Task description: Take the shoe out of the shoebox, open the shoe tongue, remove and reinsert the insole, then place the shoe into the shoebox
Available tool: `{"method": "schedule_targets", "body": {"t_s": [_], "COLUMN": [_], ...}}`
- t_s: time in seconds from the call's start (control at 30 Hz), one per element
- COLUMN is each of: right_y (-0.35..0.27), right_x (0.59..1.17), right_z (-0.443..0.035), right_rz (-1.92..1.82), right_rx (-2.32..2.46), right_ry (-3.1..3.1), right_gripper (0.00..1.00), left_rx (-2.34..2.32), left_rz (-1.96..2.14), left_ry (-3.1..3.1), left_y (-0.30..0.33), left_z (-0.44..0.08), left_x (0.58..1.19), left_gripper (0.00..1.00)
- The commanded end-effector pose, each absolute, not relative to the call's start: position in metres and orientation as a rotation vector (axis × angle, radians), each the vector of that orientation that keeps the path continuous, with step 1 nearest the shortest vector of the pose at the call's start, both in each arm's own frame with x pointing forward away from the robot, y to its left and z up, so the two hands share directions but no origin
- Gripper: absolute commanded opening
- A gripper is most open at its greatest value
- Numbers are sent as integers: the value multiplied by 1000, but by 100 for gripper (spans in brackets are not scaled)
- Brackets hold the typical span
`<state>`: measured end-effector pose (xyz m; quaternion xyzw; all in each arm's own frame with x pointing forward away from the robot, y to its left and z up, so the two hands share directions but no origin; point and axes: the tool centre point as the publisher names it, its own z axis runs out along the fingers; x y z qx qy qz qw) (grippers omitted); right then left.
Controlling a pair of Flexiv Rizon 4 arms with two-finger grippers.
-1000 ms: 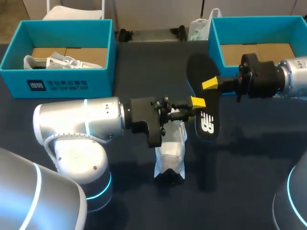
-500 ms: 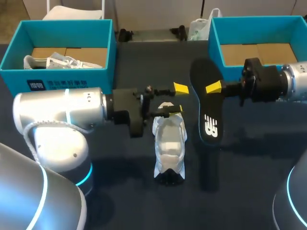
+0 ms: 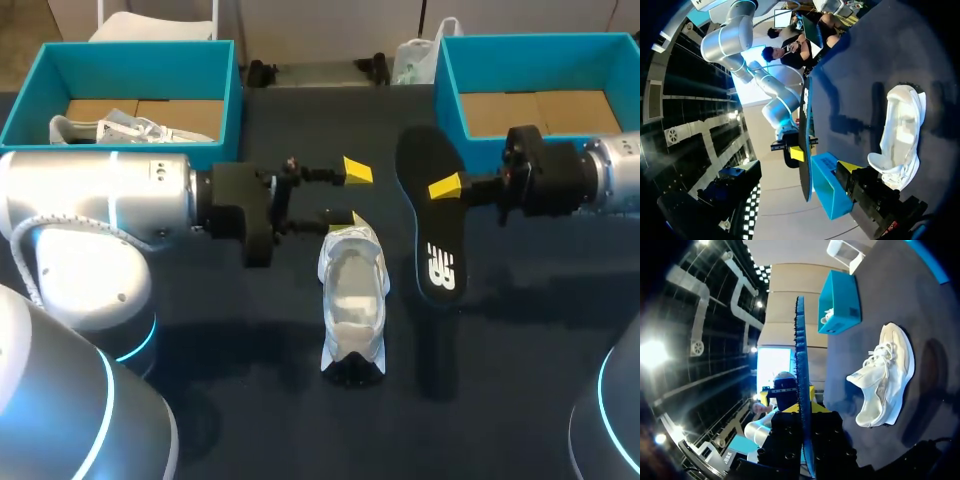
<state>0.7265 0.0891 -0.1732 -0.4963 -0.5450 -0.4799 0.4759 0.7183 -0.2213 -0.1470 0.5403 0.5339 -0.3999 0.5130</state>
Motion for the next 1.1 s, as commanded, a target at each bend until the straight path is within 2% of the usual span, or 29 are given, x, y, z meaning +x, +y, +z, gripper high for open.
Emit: {"method": "schedule_targets", "body": {"t_s": [0.03, 0.73, 1.1], "right_y": [90, 102, 106], "right_x": [728, 725, 723], "right_z": [-176, -185, -189], "right_rz": [-1168, -1200, -1188], "right_rx": [-1208, -1198, -1195], "right_ry": [-1330, -1337, -1339], "right_gripper": [0, 0, 0], "left_rx": [1301, 1738, 1770], "left_rz": [-960, -640, -602], "left_ry": [1284, 1564, 1605], "left_y": [-222, -218, -217], "left_z": [-147, -115, -108], "left_x": [718, 729, 730], "left_gripper": [100, 100, 100]}}
